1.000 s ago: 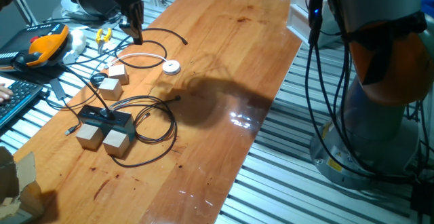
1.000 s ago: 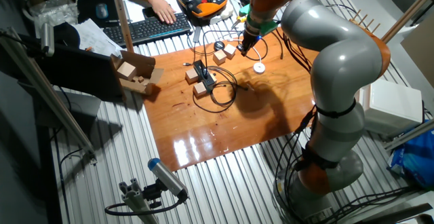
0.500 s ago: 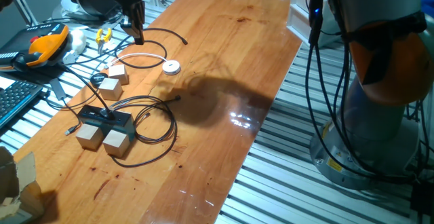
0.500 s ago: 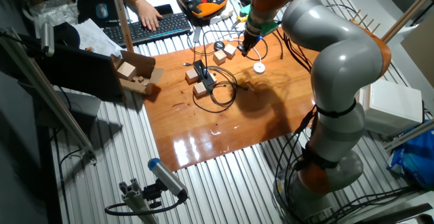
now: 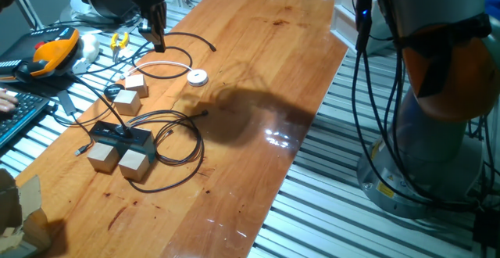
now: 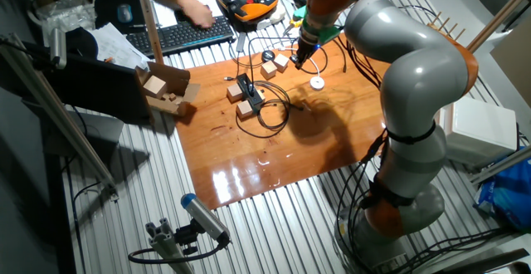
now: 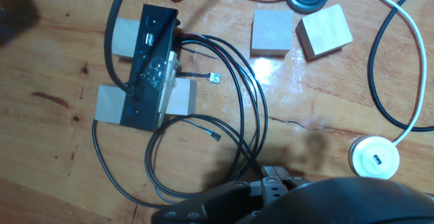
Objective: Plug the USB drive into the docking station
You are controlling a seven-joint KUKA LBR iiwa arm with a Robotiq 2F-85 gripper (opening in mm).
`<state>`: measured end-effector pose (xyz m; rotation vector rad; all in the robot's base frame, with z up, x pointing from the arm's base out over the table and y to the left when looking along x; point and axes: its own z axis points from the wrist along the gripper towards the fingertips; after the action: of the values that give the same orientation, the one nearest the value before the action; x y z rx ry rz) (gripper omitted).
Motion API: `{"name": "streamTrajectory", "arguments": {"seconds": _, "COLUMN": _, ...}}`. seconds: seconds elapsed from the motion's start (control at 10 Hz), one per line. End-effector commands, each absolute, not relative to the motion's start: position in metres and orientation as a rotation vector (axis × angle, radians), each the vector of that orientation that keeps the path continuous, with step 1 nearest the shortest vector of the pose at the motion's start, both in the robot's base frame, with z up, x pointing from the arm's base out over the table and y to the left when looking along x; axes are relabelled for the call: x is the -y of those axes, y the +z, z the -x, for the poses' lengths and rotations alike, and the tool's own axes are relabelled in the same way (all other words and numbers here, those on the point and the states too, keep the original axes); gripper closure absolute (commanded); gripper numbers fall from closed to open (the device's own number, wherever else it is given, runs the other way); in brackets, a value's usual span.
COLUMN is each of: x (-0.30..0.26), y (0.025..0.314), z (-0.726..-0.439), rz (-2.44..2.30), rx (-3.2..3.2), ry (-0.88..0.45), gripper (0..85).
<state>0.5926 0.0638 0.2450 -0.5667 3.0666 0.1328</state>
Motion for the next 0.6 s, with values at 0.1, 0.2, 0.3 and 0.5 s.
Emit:
{"name": "streamTrajectory", "arguments": {"seconds": 0.1, "x": -0.0642, "y": 0.246, "z": -0.5927, "rz": 0.571, "rx": -3.063, "ry": 0.125, "gripper": 85.0}}
{"name": "streamTrajectory", "arguments": {"seconds": 0.2, "x": -0.0643, "y": 0.2461, "z": -0.5926, "rz": 0.575, "rx": -3.069, "ry": 0.124, "gripper": 85.0}}
{"name": "streamTrajectory", "arguments": {"seconds": 0.3, "x": -0.0643, "y": 0.2464, "z": -0.5921, "rz": 0.576, "rx": -3.072, "ry": 0.128, "gripper": 85.0}}
{"name": "streamTrajectory", "arguments": {"seconds": 0.5, "x": -0.0644, "y": 0.2469, "z": -0.5916, "rz": 0.575, "rx": -3.069, "ry": 0.127, "gripper": 85.0}}
